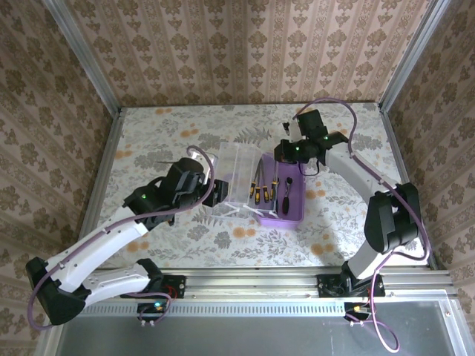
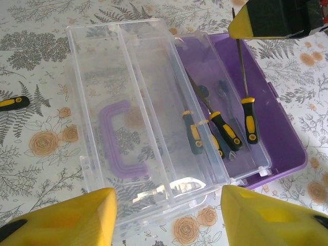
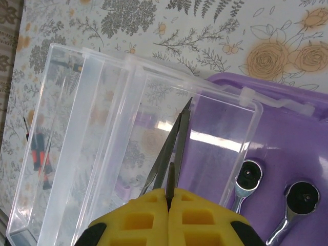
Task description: Pack the tool kit
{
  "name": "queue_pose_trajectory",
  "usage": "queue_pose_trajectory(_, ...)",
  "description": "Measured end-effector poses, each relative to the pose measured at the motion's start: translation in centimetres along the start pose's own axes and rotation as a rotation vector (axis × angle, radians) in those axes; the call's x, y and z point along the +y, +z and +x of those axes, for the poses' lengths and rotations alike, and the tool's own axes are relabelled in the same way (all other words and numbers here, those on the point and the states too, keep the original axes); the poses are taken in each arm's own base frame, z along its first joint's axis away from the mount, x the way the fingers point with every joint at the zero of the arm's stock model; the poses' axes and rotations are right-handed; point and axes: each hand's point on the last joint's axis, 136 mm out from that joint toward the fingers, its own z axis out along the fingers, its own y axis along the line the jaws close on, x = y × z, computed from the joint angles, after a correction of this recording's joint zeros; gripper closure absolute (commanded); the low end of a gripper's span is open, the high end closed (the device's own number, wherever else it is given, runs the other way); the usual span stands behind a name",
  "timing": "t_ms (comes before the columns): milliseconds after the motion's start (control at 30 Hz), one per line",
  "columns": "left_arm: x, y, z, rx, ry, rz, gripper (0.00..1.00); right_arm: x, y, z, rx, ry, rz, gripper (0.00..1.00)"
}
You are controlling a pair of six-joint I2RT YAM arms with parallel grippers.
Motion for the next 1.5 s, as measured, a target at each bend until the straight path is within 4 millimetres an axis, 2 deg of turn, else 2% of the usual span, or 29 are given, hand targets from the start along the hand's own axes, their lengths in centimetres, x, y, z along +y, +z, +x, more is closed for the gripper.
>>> queue_pose_trajectory(300,0.2,0.1,0.3,0.006,-0.005,-0.009,0.43,1.0,1.6,1.4,0.043,-0.026,0.005,0.95)
queue_pose_trajectory(633,0.4,-0.3,0.4,-0.006,-0.012,-0.011,0.43,-0.9,4.2,2.4,0.099,0.024,0.069,0.94)
queue_pose_trajectory(833,0.6,-0.7,0.4,-0.013,-0.013,-0.016,0.43,-1.9,4.6,2.3,0.105,0.057,0.101,0.78)
queue_pose_trajectory(900,0.7,-0.7,0.4,-0.011,-0.013,-0.017,0.42,-2.1,4.7,2.2,0.102,0.065,0.108,0.64)
queue_pose_trajectory(1067,1.1,-0.7,0.4,-0.009,-0.023,-0.028,0.38,-1.8,4.5,1.8,0.090,0.059,0.105,0.63)
queue_pose_trajectory(1133,1.1,-0.7,0.4,-0.009,-0.026,-0.030,0.33,-1.7,4.3,1.6,0.084,0.057,0.109,0.62)
queue_pose_trajectory(1200,1.3,-0.7,0.4,-0.010,-0.033,-0.035,0.24,-1.7,3.8,1.4,0.070,0.054,0.114,0.62)
queue_pose_trajectory(1333,2.2,-0.6,0.2,-0.017,-0.064,-0.074,0.14,-0.9,1.7,0.1,0.010,0.041,0.108,0.60)
queue_pose_trajectory(1400,3.7,-0.6,0.1,-0.018,-0.112,-0.122,0.00,0.0,0.0,-0.4,-0.043,0.029,0.087,0.59)
queue_pose_trajectory(1500,7.5,-0.3,0.4,-0.010,-0.223,-0.231,0.00,1.1,-2.9,-0.3,-0.114,0.019,0.058,0.58)
